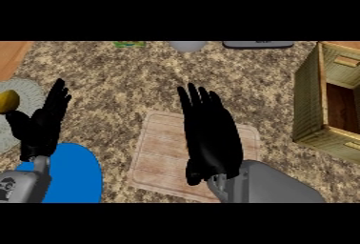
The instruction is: Pick the croissant from the cutting board and place it in the basket
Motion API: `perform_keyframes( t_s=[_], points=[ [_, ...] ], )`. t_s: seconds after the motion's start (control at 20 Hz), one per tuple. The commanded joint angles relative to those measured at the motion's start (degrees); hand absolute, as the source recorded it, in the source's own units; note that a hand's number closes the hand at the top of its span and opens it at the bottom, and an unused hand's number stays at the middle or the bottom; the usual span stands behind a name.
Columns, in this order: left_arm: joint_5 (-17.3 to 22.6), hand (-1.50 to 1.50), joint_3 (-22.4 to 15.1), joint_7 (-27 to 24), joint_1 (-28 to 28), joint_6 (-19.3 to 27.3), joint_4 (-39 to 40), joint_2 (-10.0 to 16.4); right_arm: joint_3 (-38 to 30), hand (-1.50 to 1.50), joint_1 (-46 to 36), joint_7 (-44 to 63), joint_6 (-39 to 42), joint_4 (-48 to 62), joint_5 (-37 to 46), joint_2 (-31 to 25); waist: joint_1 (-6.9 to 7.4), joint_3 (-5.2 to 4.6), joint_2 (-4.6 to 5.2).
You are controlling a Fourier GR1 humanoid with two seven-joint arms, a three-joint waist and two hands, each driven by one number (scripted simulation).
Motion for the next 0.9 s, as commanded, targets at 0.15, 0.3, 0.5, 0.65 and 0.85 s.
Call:
perform_keyframes(
  t_s=[0.15,0.3,0.5,0.65,0.85],
  points=[
    [-0.2,0.00,0.7,3.4,0.9,-1.5,-4.9,0.6,-1.1,-1.50,6.4,6.1,2.5,-3.3,6.1,1.6,1.27,0.12,0.44],
    [-0.3,0.00,1.7,1.0,-1.4,-2.2,-0.4,-1.0,-0.2,-1.50,12.5,0.8,-0.1,-3.4,9.0,0.1,0.89,0.11,0.58],
    [-1.9,0.00,2.8,2.3,-2.8,-2.1,0.1,-1.0,-0.2,-1.50,15.5,-3.5,-2.1,0.3,13.4,3.7,1.03,0.11,0.63],
    [-3.4,0.00,1.8,3.0,-1.2,-2.0,-2.2,-2.8,-2.8,-1.50,15.9,-9.4,-3.6,4.4,17.1,4.2,1.31,0.12,0.63],
    [-3.3,0.00,4.6,4.4,-2.7,-4.3,-1.7,-1.9,-0.8,-1.50,19.6,-13.0,-6.8,6.1,22.6,7.3,1.30,0.11,0.65]
  ],
)
